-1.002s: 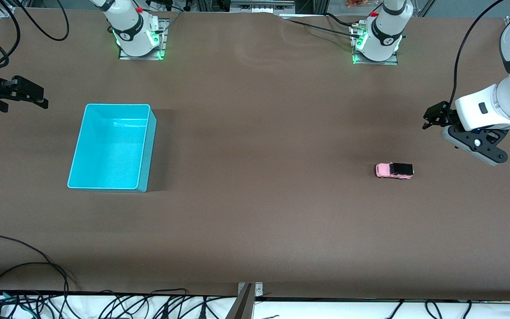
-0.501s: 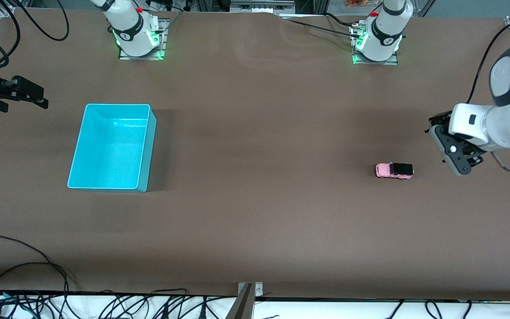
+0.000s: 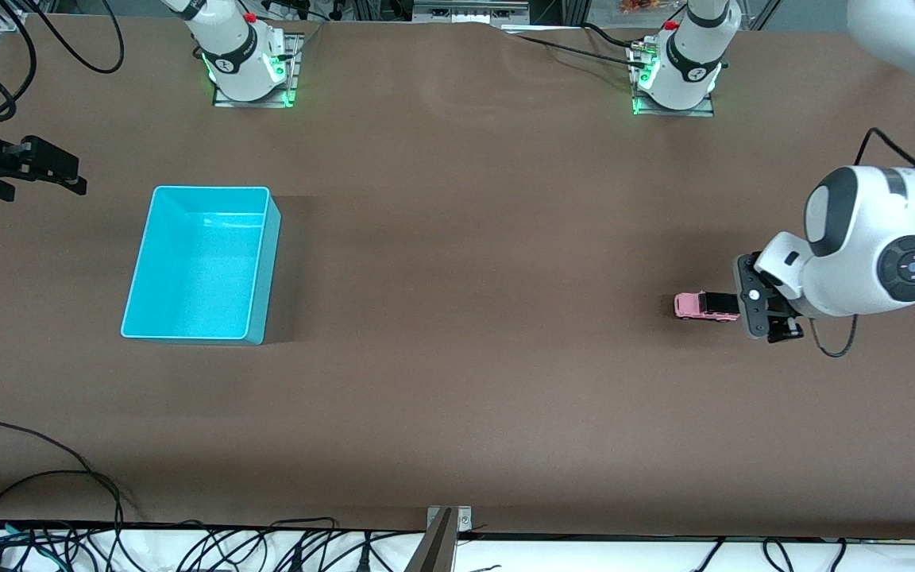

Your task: Wind and store pink jeep toy

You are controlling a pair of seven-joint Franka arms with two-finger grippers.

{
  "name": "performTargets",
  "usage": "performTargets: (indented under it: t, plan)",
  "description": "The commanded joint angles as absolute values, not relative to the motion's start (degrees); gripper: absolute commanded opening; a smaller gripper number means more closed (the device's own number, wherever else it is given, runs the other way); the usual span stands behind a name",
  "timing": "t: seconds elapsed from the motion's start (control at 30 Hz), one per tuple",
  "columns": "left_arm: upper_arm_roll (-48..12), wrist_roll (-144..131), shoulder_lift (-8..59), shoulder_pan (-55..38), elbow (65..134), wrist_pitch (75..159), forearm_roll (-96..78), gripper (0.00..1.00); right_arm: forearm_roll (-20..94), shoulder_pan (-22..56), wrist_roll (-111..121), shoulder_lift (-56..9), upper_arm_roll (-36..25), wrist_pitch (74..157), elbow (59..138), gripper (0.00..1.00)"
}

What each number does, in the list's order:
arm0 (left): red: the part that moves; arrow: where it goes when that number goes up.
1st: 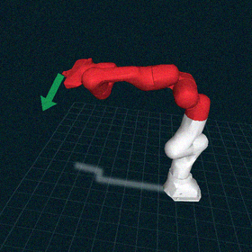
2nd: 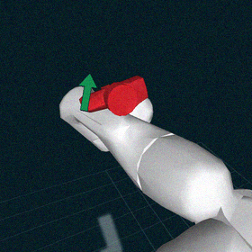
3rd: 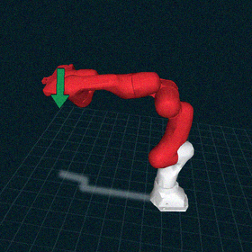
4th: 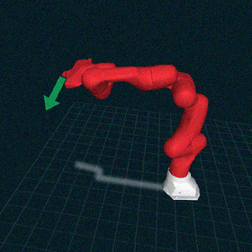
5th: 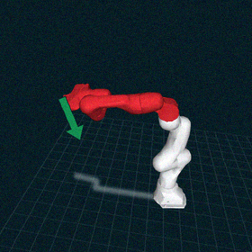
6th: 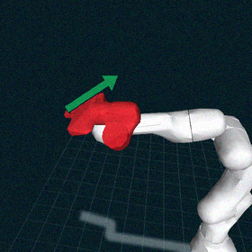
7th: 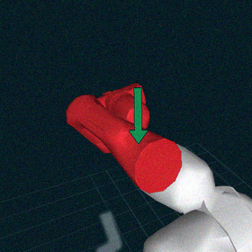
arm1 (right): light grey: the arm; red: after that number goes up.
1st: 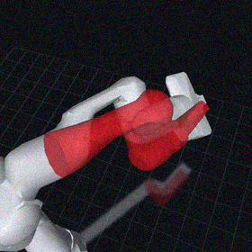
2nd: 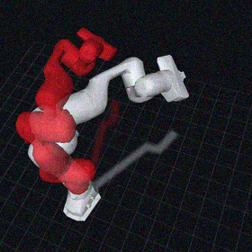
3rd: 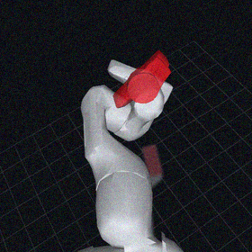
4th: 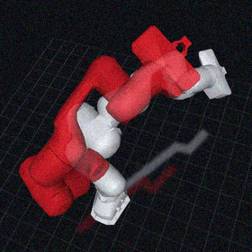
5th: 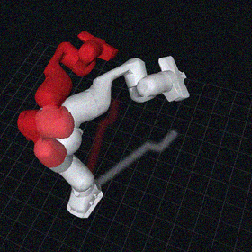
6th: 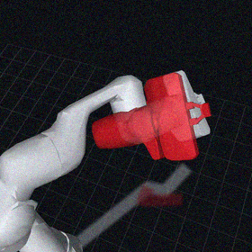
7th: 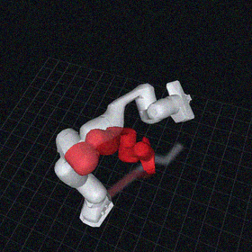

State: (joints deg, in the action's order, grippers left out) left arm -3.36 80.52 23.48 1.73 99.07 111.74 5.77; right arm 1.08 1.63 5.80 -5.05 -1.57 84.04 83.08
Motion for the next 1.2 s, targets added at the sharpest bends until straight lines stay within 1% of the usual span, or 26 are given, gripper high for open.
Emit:
performTargets:
  t: [0.0, 0.07, 0.1, 0.33, 0.47, 0.7, 0.97, 1.0, 1.03, 1.1, 1.14, 1.17]
  plan:
    - [-3.7, 84.8, 22.2, 2.6, 106.2, 121.4, 7.2, 1.00, 0.8, 1.6, 6.3, -5.4, -1.6, 82.9, 81.5, 1.00]
    - [-3.7, 85.6, 22.3, 2.6, 109.1, 126.5, 7.2, 1.00, 0.9, 1.6, 6.3, -5.4, -1.6, 82.9, 81.5, 1.00]
    - [-3.7, 85.7, 22.8, 2.5, 112.6, 131.8, 7.4, 1.00, 0.9, 1.6, 6.3, -5.4, -1.6, 82.9, 81.5, 1.00]
    - [-3.7, 87.6, 23.2, 2.8, 115.6, 136.7, 7.4, 1.00, 0.8, 1.6, 6.3, -5.4, -1.6, 82.9, 81.5, 1.00]
    - [-3.8, 88.1, 24.3, 4.5, 116.8, 138.7, 7.4, 1.00, 0.9, 1.6, 6.3, -5.4, -1.6, 82.9, 81.5, 1.00]
    - [-3.8, 88.1, 24.4, 4.7, 121.5, 145.6, 7.4, 1.00, 0.9, 1.6, 6.3, -5.4, -1.6, 82.9, 81.5, 1.00]
    - [-3.9, 88.2, 25.8, 4.7, 121.5, 147.0, 7.4, 1.00, 0.9, 1.6, 6.3, -5.4, -1.6, 82.9, 81.5, 1.00]
    - [-3.9, 88.2, 25.8, 4.7, 121.5, 147.0, 7.4, 0.98, 0.9, 1.6, 6.4, -5.4, -1.6, 82.9, 81.5, 1.00]
    - [-3.9, 88.2, 25.8, 4.7, 121.5, 147.0, 7.4, 0.93, 0.9, 1.6, 6.3, -5.4, -1.6, 82.9, 81.5, 1.00]
    - [-3.9, 88.8, 25.8, 4.7, 121.4, 146.9, 7.4, 0.74, 0.9, 1.6, 6.3, -5.4, -1.6, 82.9, 81.5, 1.00]
    - [-3.9, 89.4, 25.9, 4.7, 121.4, 146.9, 7.4, 0.60, 0.9, 1.6, 6.3, -5.4, -1.6, 82.9, 81.5, 1.00]
    - [-3.9, 89.7, 26.0, 4.7, 121.4, 146.9, 7.3, 0.53, 0.9, 1.6, 6.3, -5.4, -1.6, 82.9, 81.5, 1.00]
